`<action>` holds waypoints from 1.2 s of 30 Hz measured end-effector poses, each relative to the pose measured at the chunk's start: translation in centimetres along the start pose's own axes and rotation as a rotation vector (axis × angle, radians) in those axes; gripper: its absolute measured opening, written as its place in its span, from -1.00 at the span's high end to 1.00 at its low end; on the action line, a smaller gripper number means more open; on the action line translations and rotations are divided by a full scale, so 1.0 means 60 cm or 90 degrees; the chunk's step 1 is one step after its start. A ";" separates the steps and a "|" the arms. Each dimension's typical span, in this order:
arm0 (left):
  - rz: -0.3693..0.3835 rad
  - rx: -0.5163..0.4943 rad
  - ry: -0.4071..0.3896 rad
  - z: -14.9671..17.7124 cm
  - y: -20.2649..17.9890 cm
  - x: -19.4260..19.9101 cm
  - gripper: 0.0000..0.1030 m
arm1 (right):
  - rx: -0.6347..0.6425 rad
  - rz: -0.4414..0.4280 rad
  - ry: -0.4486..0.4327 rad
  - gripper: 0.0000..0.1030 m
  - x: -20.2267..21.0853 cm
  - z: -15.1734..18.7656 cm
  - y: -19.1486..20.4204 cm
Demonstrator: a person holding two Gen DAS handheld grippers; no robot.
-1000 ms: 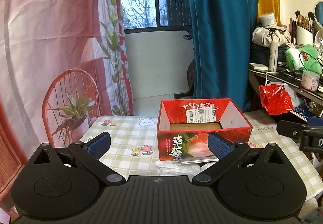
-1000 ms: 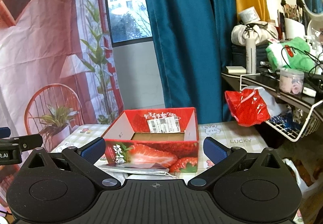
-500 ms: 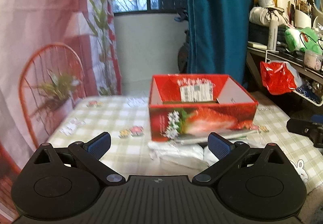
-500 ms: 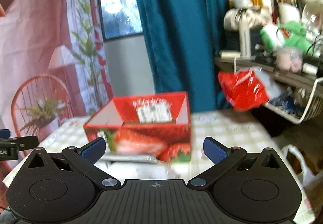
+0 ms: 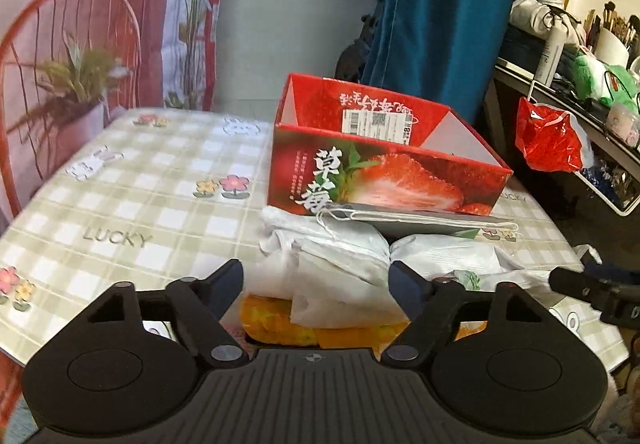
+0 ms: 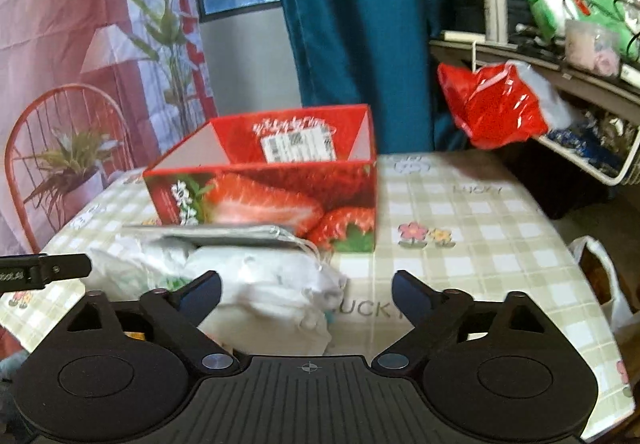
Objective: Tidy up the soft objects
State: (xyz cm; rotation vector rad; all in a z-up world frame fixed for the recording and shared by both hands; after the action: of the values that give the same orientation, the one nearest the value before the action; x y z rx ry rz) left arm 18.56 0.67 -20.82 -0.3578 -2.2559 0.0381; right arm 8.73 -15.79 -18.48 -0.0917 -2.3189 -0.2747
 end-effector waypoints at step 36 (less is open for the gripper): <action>0.128 0.049 0.035 0.034 -0.013 -0.049 0.17 | -0.013 -0.069 0.058 0.23 -0.053 0.033 0.003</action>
State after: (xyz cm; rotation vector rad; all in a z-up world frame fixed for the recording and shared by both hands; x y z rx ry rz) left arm 18.66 -0.70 -24.24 -0.5366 -2.1506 0.2181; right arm 9.54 -15.14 -22.05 0.0351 -2.2342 -0.3496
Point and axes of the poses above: each gripper's, at about its wrist camera, not at the fingertips, and x roughly against the way its jaws point, y to its left, z to its underside, the point moved 10 cm from there along -x, roughly the way its jaws point, and after that the axes turned 11 degrees about y, right-handed, at the moved point
